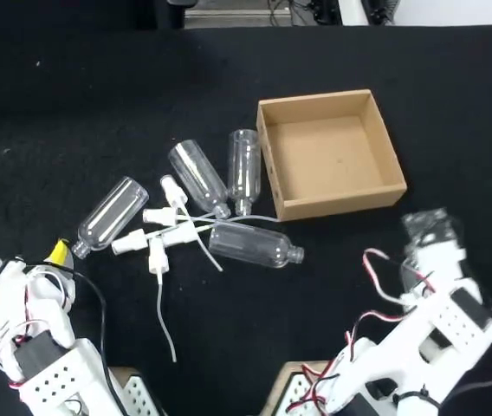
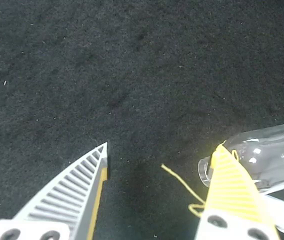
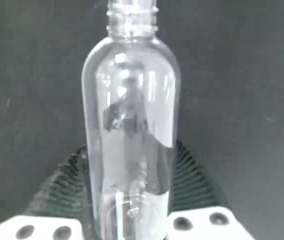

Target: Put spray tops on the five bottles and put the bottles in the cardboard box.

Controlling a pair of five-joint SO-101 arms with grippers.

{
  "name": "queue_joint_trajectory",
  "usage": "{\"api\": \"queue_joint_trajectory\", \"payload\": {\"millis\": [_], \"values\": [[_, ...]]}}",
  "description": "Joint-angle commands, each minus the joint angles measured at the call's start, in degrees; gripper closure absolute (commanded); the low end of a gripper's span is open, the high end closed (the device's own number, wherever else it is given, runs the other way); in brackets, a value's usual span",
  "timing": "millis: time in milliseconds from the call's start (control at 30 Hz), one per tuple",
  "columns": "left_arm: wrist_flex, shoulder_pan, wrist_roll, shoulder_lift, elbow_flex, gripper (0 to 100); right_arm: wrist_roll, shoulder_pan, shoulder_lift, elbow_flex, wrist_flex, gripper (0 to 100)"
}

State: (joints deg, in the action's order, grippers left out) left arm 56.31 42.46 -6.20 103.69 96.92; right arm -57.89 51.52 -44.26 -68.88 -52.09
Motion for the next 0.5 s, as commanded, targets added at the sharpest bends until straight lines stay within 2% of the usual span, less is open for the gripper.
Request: {"api": "queue_joint_trajectory", "payload": {"millis": [0,100,200,367,467], "values": [[-0.6,0.1,-0.7,0.6,0.5,68,6.9,-3.8,-0.7,10.6,-11.4,98.8],[-0.6,0.0,-0.6,0.6,0.5,68,10.8,-7.9,-0.7,17.1,-21.2,98.8],[1.8,-0.2,-0.3,0.6,0.5,68,15.4,-12.7,-0.7,22.6,-26.3,98.8],[6.9,-7.6,10.0,0.6,0.5,68,20.8,-23.6,-1.8,29.5,-34.5,98.8],[8.3,-9.3,13.5,0.6,0.5,68,25.3,-32.9,-6.7,33.7,-40.8,98.8]]}}
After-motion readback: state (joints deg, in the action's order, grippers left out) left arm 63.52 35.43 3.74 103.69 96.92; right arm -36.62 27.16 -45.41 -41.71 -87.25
